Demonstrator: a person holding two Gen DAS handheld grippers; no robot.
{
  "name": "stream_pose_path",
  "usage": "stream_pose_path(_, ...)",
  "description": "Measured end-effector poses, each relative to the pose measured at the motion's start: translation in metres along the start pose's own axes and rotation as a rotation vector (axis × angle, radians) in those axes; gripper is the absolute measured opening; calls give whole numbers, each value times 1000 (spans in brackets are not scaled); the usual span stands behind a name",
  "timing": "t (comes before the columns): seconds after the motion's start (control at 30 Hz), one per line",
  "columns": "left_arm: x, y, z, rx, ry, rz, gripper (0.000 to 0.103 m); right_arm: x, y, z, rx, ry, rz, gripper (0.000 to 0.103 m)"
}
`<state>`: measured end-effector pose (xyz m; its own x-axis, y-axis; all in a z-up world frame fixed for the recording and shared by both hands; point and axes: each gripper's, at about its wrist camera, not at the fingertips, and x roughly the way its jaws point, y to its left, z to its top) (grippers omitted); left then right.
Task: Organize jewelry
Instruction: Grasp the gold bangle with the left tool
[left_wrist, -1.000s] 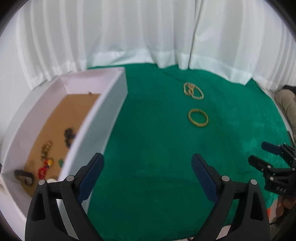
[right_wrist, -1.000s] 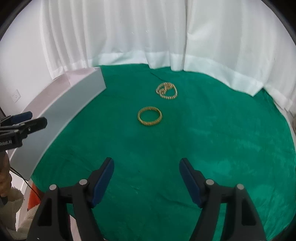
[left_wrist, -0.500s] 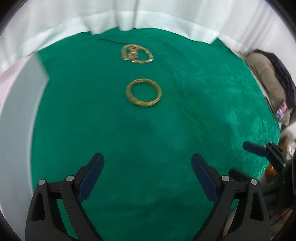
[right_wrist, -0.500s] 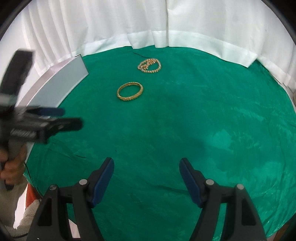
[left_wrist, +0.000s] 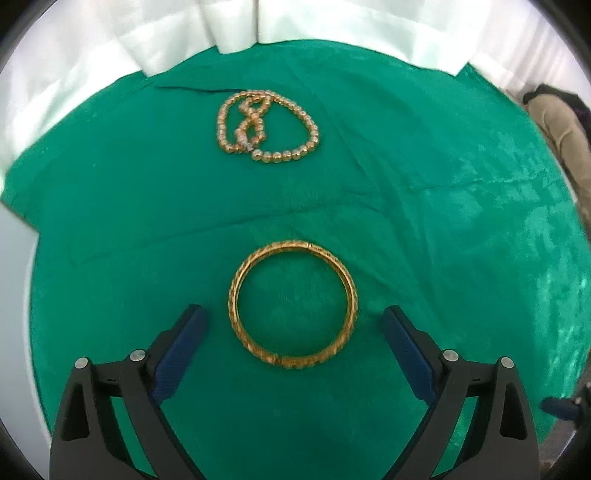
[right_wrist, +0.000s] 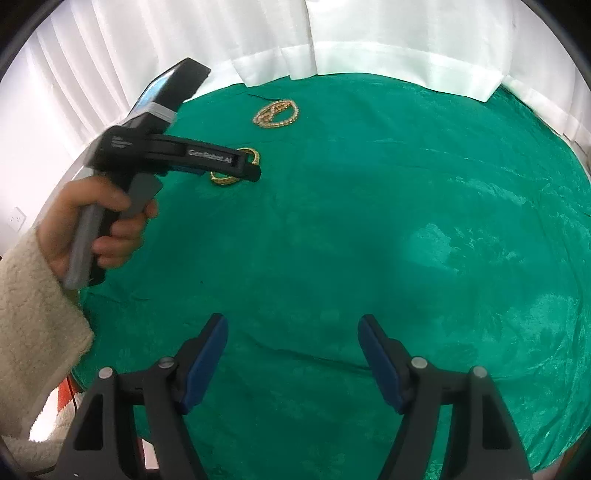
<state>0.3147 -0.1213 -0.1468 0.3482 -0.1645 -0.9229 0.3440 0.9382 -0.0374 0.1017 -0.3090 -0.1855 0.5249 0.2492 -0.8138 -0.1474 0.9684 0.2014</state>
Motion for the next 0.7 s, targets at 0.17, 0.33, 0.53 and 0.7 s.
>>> stream_pose_path(0.17,3,1,3,19,-18,20,97,-4,-8,0,21,-9,11,75)
stream_pose_path(0.33,-5,4,2,4,-53,24,70,0,-10,-3,32,3,23,75)
stream_pose_path(0.53,-10,8,-9,-33,-52,19,70,2,-7,-3,31,9,31,75)
stream_pose_path(0.7,-27,15,-27,-63,-67,14,70,2,-6,-2,32,13,42,75)
